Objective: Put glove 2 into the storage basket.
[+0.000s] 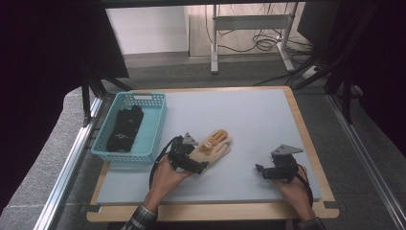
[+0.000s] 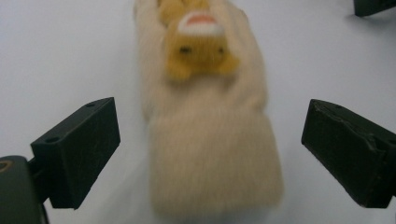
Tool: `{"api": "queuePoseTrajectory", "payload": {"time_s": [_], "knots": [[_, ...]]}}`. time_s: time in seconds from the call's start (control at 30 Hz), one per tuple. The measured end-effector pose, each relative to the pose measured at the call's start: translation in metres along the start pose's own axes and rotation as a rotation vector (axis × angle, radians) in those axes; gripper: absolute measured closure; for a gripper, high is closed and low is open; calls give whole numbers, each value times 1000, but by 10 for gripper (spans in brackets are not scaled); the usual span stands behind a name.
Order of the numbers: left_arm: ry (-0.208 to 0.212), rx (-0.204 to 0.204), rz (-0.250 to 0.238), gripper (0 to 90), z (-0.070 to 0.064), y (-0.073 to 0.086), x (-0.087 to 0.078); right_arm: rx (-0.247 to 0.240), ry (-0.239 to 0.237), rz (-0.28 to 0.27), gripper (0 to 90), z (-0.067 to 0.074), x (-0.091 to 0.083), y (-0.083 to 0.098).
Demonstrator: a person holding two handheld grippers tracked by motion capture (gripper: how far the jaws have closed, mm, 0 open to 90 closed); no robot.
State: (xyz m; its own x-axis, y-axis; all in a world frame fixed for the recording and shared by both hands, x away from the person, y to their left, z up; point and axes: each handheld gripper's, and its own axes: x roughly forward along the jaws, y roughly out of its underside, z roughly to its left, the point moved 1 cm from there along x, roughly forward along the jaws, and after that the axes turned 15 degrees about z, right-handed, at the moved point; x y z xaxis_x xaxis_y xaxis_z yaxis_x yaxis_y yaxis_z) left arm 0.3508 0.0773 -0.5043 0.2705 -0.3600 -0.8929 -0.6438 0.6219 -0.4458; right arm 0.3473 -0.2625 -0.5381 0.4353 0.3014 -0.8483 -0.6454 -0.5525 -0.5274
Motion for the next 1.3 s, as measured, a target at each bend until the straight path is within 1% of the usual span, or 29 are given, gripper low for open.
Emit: {"api": "queuePoseTrajectory", "payload": {"time_s": [0.07,0.2,0.23,0.3,0.4,0.5,0.57,0.77,0.87,1.0,1.07,1.3], "knots": [[-5,1,22,47,2,-12,12,0,0,0,163,0,0,0],[1,10,67,47,5,-25,28,0,-1,0,163,0,0,0],[2,16,82,48,4,-27,33,0,-1,0,164,0,0,0],[-9,27,109,51,4,-31,40,0,-1,0,164,0,0,0],[-23,54,147,82,1,-33,49,1,0,0,163,0,0,0],[-12,57,142,147,1,-32,49,1,-1,0,164,0,0,0],[-7,68,142,191,1,-31,47,1,-1,0,163,0,0,0],[-3,43,133,425,4,-29,41,0,0,0,163,0,0,0],[1,33,136,484,5,-29,40,0,0,0,164,0,0,0],[28,21,123,531,7,-28,38,0,0,0,163,0,0,0],[45,11,107,552,8,-27,36,0,0,0,164,0,0,0],[40,3,100,576,10,-26,29,0,0,0,164,0,0,0]]}}
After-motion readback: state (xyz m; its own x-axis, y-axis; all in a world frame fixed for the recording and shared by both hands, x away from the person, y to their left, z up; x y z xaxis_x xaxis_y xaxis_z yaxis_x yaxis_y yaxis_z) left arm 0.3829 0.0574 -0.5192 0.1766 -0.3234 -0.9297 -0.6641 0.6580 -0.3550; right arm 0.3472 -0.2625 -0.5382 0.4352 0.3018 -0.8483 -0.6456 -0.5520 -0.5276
